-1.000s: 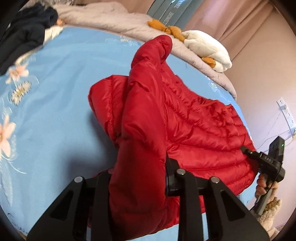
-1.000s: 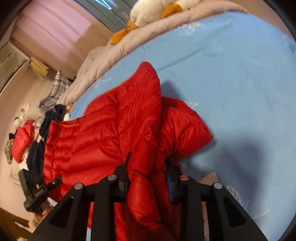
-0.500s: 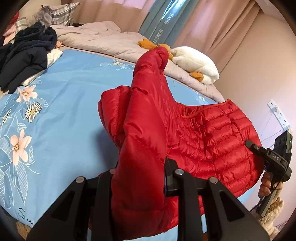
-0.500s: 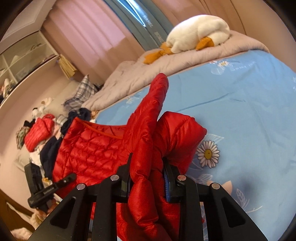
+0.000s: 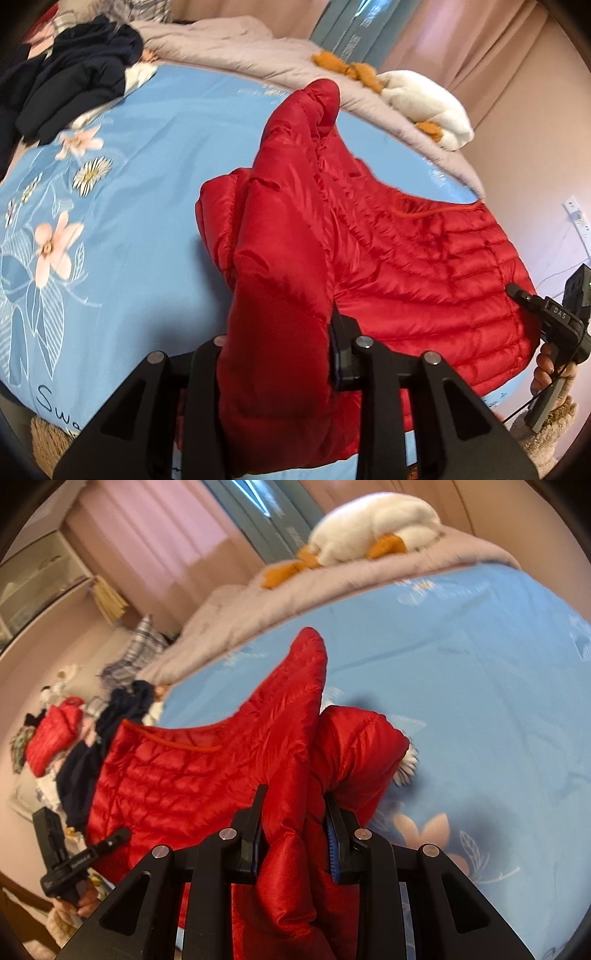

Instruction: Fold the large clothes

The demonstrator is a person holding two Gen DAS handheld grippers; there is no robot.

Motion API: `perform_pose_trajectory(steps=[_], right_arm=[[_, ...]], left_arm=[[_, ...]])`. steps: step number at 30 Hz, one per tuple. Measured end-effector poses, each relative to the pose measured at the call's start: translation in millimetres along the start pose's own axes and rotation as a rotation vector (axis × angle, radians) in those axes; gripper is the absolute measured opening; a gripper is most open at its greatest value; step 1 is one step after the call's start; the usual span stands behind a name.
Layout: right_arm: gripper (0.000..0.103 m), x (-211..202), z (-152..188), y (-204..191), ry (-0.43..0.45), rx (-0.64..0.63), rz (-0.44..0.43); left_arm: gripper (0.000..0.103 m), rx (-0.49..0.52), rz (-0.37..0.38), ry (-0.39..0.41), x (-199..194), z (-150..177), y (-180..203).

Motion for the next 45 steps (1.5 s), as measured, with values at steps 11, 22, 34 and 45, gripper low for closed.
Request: perform_pose_trajectory(steps=[11, 22, 34, 45], right_arm=[[0.06, 2.4, 12.4, 21.5, -0.053, 0.05, 0.182], [0.093, -45.4, 2.8, 5.2, 0.107, -0.03, 0.324], [0.098, -73.2, 6.6, -56.0, 0.234, -0.253, 0.338], [0.098, -74.6, 15.0, -72.3, 0.257, -0.253, 0.294]], left_arm=[[0.082, -0.02, -0.056, -0.016, 0.1, 12.4, -11.8], [0.102, 0.044, -0.102, 0.084, -45.6, 2.4, 1.9], [0.103, 0.132, -0.105, 0.195, -89.2, -2.1, 38.3], [0.103, 0.135, -0.086, 0.202, -93.4, 2.0, 50.9]])
Point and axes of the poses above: each gripper's, at about its wrist camera, not at the fingertips, and x roughly the way its jaws point, y to its right, z to its underside, the point moved 6 cm from there along x, roughly the way its jaws point, and after that the axes turned 1 degree about -y, right-handed, at the moved point
